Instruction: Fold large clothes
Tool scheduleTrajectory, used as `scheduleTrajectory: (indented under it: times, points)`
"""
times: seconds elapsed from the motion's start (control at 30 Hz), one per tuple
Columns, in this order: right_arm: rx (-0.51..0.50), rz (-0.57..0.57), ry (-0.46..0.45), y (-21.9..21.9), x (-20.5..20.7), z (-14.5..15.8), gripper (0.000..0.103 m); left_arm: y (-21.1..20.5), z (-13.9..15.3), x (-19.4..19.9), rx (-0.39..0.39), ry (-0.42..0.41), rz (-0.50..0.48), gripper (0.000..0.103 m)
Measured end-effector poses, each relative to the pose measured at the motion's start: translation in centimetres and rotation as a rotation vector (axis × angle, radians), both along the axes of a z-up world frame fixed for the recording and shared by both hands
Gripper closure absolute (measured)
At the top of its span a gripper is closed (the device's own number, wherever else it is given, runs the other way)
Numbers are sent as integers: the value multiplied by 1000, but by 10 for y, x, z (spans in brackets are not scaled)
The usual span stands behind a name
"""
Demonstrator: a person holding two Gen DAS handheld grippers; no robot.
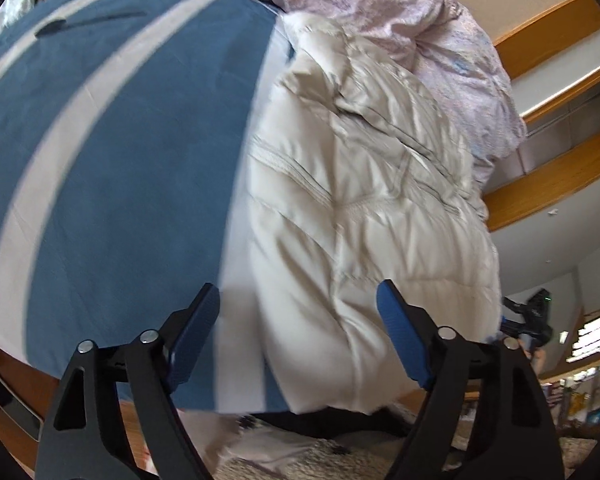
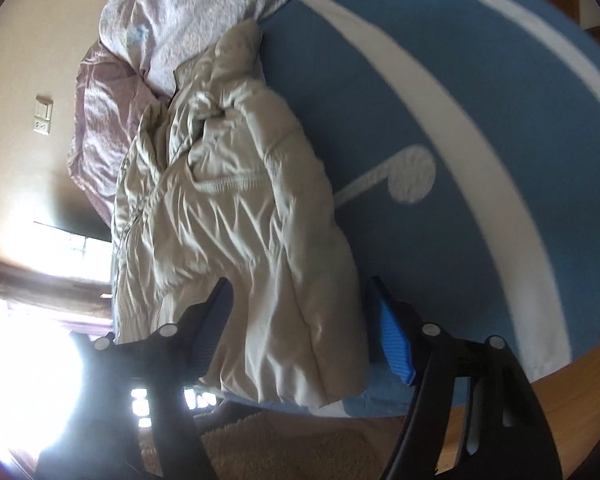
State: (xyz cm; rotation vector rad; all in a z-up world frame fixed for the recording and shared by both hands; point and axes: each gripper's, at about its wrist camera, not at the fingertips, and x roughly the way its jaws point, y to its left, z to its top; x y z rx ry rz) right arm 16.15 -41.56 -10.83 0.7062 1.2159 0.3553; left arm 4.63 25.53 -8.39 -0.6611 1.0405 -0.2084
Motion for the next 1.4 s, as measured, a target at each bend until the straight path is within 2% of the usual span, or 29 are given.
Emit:
scheduleTrajectory:
  times: [0.17, 0.3, 0.63, 0.7, 0.77, 0.8, 0.87, 1.07, 1.4]
  points:
    - [36, 29, -14, 5, -5, -3, 39, -21, -1, -3, -14, 0, -48, 26]
    - [40, 53, -29, 12, -5, -1, 41, -29, -3, -3, -33, 3, -47, 28]
    - [-27, 139, -76, 35, -10, 7, 48, -33, -8, -5, -69, -1, -15, 45]
    - [-45, 143, -83, 37, -13, 9, 63, -34, -10, -7, -67, 3, -4, 53]
    - [-63, 131, -95, 37, -16, 14, 78, -35, -10, -7, -60, 6, 5, 71]
    - [-62, 124, -101, 36, -17, 15, 85, -35, -8, -7, -55, -2, 9, 74]
    - [-43, 100, -132, 31, -20, 23, 88, -34, -1, -9, -50, -26, 17, 84]
    - [-27, 51, -227, 21, -25, 47, 92, -32, 22, -9, -24, -93, 42, 89]
    - [25, -55, -382, 12, -24, 91, 93, -24, 69, -6, -28, -235, 80, 90]
